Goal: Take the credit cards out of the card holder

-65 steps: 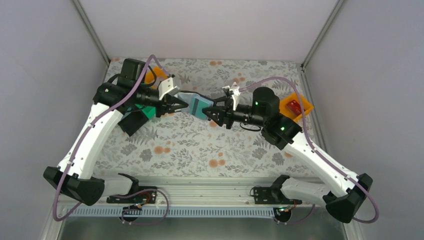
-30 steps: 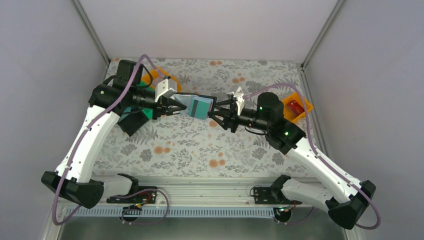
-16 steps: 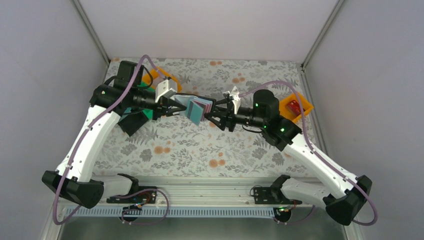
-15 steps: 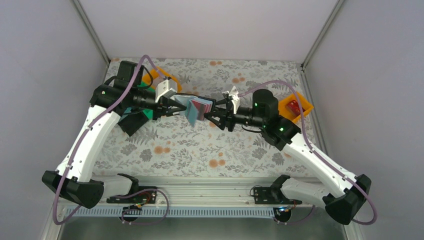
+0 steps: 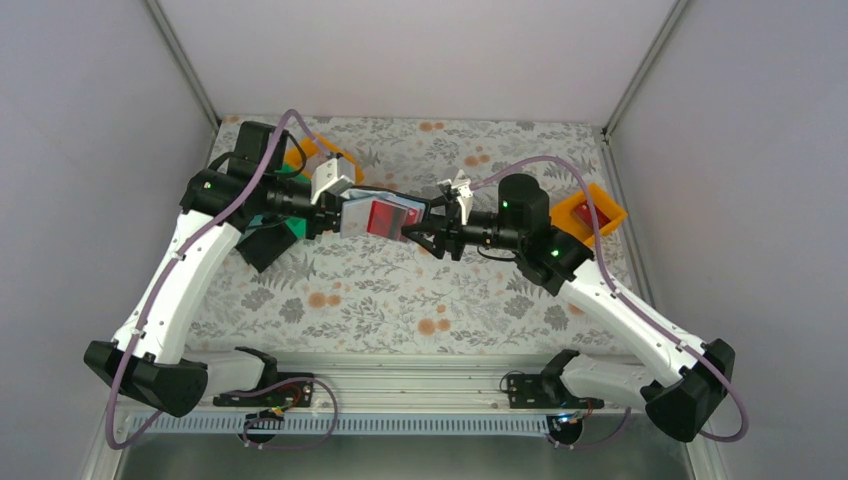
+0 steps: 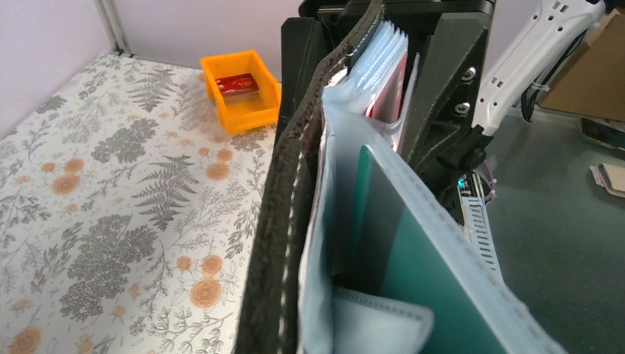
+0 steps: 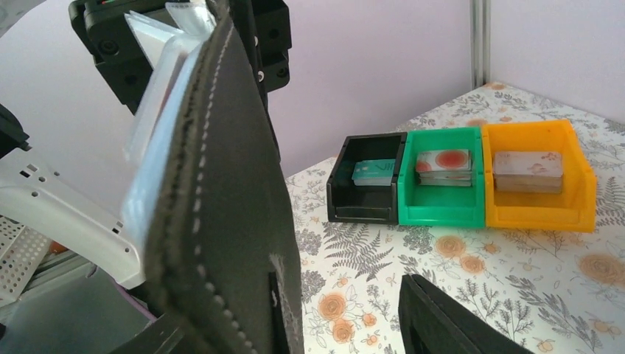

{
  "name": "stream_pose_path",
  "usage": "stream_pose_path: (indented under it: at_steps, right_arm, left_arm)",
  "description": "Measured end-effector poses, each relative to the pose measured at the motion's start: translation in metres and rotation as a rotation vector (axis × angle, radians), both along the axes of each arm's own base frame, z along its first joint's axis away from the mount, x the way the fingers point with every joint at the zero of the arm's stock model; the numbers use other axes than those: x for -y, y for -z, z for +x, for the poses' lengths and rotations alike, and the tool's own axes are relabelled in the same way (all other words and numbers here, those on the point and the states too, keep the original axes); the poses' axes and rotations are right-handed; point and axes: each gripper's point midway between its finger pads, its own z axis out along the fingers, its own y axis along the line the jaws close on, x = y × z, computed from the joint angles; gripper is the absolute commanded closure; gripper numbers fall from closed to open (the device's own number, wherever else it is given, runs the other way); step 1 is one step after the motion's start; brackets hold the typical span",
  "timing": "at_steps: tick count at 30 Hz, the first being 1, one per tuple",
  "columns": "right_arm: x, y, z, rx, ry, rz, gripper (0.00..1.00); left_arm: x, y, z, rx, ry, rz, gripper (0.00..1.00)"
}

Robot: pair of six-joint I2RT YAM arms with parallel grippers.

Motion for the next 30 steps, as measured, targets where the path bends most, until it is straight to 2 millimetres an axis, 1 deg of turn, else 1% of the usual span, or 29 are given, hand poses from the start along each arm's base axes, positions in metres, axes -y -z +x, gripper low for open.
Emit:
stream_pose_path:
  at_steps: [5, 9, 11, 13, 14, 18, 21, 22, 23, 24, 26, 28, 30]
  right_arm:
    - [0.001, -0.002, -0.001, 0.002, 0.002, 0.005, 0.31]
    - [0.002, -0.006, -0.006, 0.005, -0.018, 0.013, 0.26]
    - [0.001, -0.006, -0.01, -0.001, -0.042, 0.016, 0.25]
    - [0.0, -0.006, -0.014, -0.001, -0.065, 0.02, 0.28]
    - [0.0, -0.006, -0.015, -0.002, -0.071, 0.02, 0.33]
    - [-0.002, -0.006, -0.012, -0.01, -0.062, 0.025, 0.68]
    - [-0.004, -0.004, -0.004, -0.036, -0.031, 0.028, 0.89]
    - [-0.005, -0.003, -0.002, -0.044, -0.021, 0.027, 0.95]
    - [-0.005, -0.002, 0.0, -0.054, -0.014, 0.028, 0.96]
    - [-0.005, -0.003, 0.001, -0.059, -0.008, 0.031, 0.96]
    - [-0.004, -0.005, 0.002, -0.065, 0.002, 0.029, 0.96]
    - [-0.002, -0.004, 0.006, -0.073, 0.034, 0.018, 0.96]
    - [0.003, -0.004, 0.01, -0.083, 0.072, 0.006, 0.96]
  left_arm:
    - [0.0, -0.001, 0.007, 0.003, -0.033, 0.004, 0.97]
    - [-0.001, 0.002, 0.013, -0.007, -0.064, 0.012, 0.98]
    - [-0.001, 0.003, 0.016, -0.008, -0.075, 0.014, 0.98]
    - [-0.001, 0.002, 0.018, -0.005, -0.082, 0.014, 0.98]
    - [-0.001, 0.002, 0.018, -0.005, -0.085, 0.013, 0.98]
    - [0.0, 0.002, 0.018, -0.007, -0.085, 0.011, 0.98]
    - [0.0, 0.001, 0.018, -0.008, -0.083, 0.009, 0.98]
    - [0.0, 0.001, 0.018, -0.008, -0.082, 0.008, 0.98]
    - [0.0, 0.001, 0.018, -0.008, -0.082, 0.009, 0.96]
    - [0.0, 0.001, 0.018, -0.008, -0.082, 0.01, 0.89]
    - [-0.001, 0.001, 0.018, -0.001, -0.08, 0.008, 0.7]
    - [-0.001, 0.001, 0.02, 0.015, -0.084, 0.011, 0.56]
    - [-0.004, 0.001, 0.024, 0.025, -0.102, 0.018, 0.44]
